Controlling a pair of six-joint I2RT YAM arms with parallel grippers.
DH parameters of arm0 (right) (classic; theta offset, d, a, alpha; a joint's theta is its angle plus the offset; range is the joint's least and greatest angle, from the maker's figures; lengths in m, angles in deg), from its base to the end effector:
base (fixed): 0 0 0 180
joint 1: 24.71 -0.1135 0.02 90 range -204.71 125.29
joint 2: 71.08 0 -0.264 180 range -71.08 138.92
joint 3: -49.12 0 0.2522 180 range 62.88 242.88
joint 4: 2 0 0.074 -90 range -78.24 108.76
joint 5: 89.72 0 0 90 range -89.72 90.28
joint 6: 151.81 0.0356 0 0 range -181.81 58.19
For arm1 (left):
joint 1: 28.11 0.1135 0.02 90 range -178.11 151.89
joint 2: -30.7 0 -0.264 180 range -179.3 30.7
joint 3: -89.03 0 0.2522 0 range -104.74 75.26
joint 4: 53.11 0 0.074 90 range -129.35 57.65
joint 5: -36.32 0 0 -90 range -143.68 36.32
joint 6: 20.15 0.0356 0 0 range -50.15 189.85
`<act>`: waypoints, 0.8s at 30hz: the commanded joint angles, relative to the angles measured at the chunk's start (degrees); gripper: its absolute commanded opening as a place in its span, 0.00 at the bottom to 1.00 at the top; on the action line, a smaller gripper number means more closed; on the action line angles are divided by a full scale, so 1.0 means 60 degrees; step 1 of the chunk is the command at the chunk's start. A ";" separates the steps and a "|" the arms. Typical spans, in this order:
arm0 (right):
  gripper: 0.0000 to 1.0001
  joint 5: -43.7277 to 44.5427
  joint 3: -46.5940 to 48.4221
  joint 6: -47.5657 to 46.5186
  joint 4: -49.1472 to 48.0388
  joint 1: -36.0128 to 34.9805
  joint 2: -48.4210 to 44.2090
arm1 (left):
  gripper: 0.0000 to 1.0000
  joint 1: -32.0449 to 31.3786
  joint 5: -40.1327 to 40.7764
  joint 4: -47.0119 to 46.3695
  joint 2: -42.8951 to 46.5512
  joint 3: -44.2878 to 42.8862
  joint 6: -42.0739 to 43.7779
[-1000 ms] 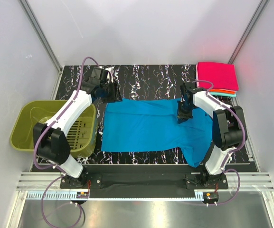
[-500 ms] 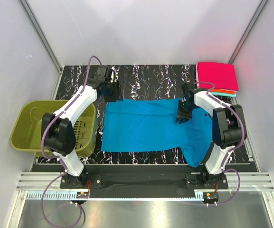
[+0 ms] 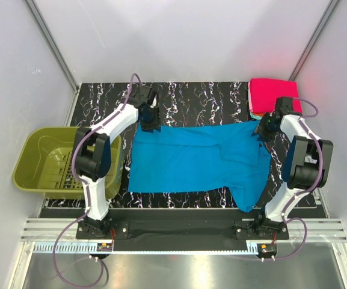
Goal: Fold and stack the t-shirts
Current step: Fold the tshirt
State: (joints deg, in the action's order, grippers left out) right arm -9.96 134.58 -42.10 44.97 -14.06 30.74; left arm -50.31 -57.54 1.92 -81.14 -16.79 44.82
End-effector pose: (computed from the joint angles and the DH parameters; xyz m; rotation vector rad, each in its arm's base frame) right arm 0.3599 -0.0612 0.2034 0.6462 2.5988 0.2893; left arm 0.3898 -0.1617 0.2363 -0.0429 2.6821 -0.3602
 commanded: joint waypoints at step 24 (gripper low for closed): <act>0.05 -0.0610 -0.0332 0.0859 -0.2765 0.1548 0.1328 | 0.41 0.0037 0.2064 0.0430 -0.1708 -0.0435 -0.0836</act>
State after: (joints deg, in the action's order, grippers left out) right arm -16.69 134.56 -41.27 32.34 -6.02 41.36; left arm -50.27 -47.33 4.77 -92.39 -20.09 41.98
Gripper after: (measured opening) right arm 0.108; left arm 0.416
